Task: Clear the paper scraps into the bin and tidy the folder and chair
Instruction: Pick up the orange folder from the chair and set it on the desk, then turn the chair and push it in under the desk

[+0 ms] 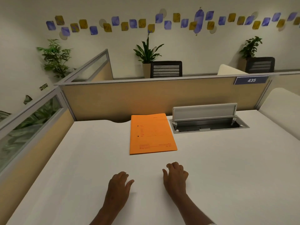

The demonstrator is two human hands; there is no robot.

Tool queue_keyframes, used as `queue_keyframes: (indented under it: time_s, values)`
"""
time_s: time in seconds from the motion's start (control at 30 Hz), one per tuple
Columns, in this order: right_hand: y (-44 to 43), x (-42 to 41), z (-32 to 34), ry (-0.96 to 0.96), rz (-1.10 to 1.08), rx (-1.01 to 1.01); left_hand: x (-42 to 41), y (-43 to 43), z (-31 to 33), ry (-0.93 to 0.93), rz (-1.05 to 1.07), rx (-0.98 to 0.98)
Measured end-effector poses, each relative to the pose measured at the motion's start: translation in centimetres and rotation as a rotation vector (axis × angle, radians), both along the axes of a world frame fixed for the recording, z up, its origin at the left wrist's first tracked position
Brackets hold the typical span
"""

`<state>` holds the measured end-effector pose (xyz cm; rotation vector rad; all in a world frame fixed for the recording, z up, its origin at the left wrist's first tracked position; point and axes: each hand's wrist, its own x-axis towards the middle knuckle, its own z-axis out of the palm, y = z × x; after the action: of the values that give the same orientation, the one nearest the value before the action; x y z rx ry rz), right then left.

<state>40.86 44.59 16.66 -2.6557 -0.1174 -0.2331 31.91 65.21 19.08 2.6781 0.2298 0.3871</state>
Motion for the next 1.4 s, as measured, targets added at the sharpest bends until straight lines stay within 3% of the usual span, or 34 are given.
queue_keyframes:
  time_s: [0.47, 0.83, 1.13, 1.4]
  values:
    - [-4.4, -17.6, 1.6, -0.058, -0.028, 0.020, -14.2, -3.4, 1.3, -0.029, -0.033, -0.016]
    - [-9.9, -24.7, 1.0, -0.054, -0.010, 0.015, -20.3, -8.1, 1.1, -0.076, 0.012, -0.006]
    - [-17.4, -30.2, 3.0, -0.055, 0.080, 0.016, -25.8, -16.0, 3.7, -0.087, 0.065, 0.156]
    - [-24.3, -37.5, 3.8, -0.073, 0.176, 0.104, -33.7, -23.6, 4.1, -0.136, 0.024, 0.080]
